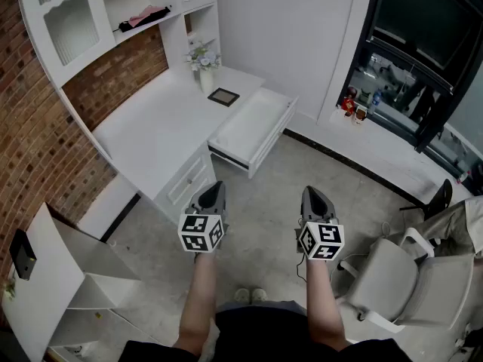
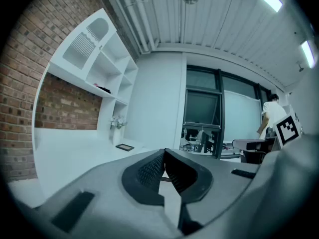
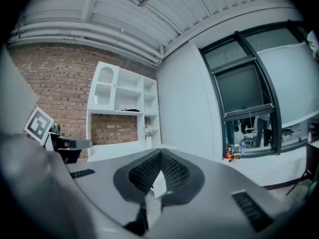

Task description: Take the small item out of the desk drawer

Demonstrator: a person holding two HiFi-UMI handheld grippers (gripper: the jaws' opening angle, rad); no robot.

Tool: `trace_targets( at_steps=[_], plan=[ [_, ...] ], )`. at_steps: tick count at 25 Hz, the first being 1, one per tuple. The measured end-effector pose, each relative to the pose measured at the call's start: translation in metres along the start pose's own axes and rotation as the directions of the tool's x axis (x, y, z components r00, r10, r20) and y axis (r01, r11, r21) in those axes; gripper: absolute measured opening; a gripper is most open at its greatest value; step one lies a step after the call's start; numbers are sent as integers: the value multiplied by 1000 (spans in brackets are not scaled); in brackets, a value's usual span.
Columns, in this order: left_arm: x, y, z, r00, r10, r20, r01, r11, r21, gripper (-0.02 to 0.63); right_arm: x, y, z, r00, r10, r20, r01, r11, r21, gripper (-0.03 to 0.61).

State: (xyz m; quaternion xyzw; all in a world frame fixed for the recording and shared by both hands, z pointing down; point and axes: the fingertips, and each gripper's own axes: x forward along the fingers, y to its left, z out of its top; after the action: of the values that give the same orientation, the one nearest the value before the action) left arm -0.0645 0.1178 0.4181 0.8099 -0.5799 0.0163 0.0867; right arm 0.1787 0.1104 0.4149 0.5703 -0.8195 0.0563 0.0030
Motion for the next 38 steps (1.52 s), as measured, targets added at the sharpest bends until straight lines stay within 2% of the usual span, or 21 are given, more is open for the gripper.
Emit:
trace_targets(
  at_steps=[18,28,30,35,38],
  plan=[
    [3,-1,-13,999,-7,-31,7,1000,-21,9,-2,-3,-7,1000,-13,-15,13,1000,19,-3],
    [5,3,-30,997,-43,-65,40,998,-41,9,-6,6,-18,1000,-10,-20,11,999,51,-2],
    [4,6,-31,997,-49,-67,47,998,-41,9,-6,11,-19,1000,3,-19,-1,998,61,52],
    [1,17,-30,996,-66,-64,64,998,-29,9,-6,20,-16,1000,6,9,-7,995,95,130],
    [2,24,-31,995,-70,-66,69,997,-24,9,-6,22,-14,1000,-2,24,-1,995,104,152]
  ],
)
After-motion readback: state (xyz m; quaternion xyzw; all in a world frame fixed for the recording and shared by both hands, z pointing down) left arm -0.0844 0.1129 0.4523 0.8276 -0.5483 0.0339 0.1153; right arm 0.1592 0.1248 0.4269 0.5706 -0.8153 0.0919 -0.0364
